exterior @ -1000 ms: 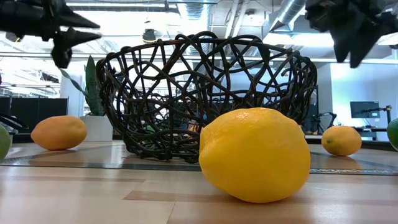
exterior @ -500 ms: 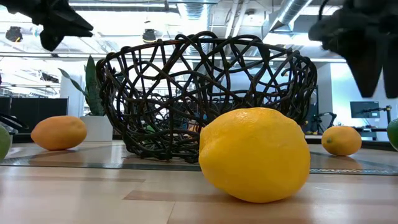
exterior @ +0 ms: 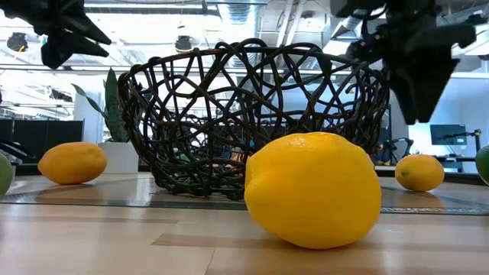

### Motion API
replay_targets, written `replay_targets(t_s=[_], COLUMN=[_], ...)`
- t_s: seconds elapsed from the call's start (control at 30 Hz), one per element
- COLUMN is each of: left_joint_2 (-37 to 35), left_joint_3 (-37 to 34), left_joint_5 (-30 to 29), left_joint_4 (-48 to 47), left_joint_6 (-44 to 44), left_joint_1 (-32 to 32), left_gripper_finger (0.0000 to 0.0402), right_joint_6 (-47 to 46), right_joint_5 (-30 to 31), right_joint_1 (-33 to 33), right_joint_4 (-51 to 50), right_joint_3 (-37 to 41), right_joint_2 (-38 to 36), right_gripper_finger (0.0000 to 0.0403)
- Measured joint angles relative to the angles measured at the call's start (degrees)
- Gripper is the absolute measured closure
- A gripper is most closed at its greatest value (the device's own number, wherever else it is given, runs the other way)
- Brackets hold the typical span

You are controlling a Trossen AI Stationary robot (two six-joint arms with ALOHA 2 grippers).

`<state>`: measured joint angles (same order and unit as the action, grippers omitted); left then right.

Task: Build produce basket
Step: Put the lemon into the basket

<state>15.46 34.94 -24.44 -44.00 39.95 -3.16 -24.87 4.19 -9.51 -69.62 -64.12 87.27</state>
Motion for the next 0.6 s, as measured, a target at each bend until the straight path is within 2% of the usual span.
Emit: replay_targets(t_s=[0.2,0.37,0.6], left_joint_2=[1.8,3.4,6.6], left_joint_3=[0.1,0.0,0.0], left_joint_5=[-1.9,-1.9,-3.5], left_joint_4=[1.8,1.5,1.4], left_joint_6=[2.8,7.5,9.4], left_joint_1=[0.0,0.0,0.0], left_gripper_finger=[0.0284,0.0284,0.0284], right_joint_6=[12.4,13.9,15.8], right_joint_5=[0.0,-3.9,-5.8], right_joint_1=[4.6,6.3,5.3], right_joint_4=[6.0,11.5,20.6], right_joint_3=[7.0,14.1,20.8], right_joint_2=[-4.1,-9.8,-16.4], right_gripper_finger=[0.0158,0.0158,0.0158])
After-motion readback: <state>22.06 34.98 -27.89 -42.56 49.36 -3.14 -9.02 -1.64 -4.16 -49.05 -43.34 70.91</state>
